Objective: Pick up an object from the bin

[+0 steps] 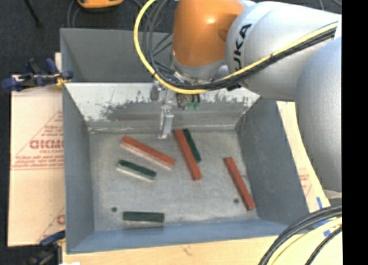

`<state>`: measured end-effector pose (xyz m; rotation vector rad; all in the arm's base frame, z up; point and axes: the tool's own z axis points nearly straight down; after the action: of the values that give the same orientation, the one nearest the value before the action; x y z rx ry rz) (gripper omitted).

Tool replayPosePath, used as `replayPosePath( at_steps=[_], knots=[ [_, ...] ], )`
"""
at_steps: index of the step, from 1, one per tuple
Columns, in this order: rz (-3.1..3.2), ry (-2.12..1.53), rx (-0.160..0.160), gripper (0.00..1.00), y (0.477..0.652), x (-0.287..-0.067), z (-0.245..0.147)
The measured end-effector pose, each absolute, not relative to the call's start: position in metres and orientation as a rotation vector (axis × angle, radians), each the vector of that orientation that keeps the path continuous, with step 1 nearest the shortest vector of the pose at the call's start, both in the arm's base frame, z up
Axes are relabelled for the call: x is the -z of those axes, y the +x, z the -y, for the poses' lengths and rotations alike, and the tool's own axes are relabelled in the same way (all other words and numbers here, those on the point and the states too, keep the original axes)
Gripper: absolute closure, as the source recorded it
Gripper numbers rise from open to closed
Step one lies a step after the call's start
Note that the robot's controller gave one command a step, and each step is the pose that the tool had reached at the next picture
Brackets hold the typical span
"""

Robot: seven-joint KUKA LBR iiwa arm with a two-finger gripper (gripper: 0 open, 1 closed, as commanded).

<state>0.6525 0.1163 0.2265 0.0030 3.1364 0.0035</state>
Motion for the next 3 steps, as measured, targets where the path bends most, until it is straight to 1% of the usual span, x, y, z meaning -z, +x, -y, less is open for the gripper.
replayPosePath(
  at_steps=[1,2,3],
  knots=[
    [-3.136,0.003,-0.004,0.00,0.653,-0.226,-0.116],
    [-3.128,-0.077,-0.002,0.00,0.651,-0.184,-0.093],
    [-3.121,-0.318,0.001,0.00,0.622,-0.129,-0.075]
  ],
)
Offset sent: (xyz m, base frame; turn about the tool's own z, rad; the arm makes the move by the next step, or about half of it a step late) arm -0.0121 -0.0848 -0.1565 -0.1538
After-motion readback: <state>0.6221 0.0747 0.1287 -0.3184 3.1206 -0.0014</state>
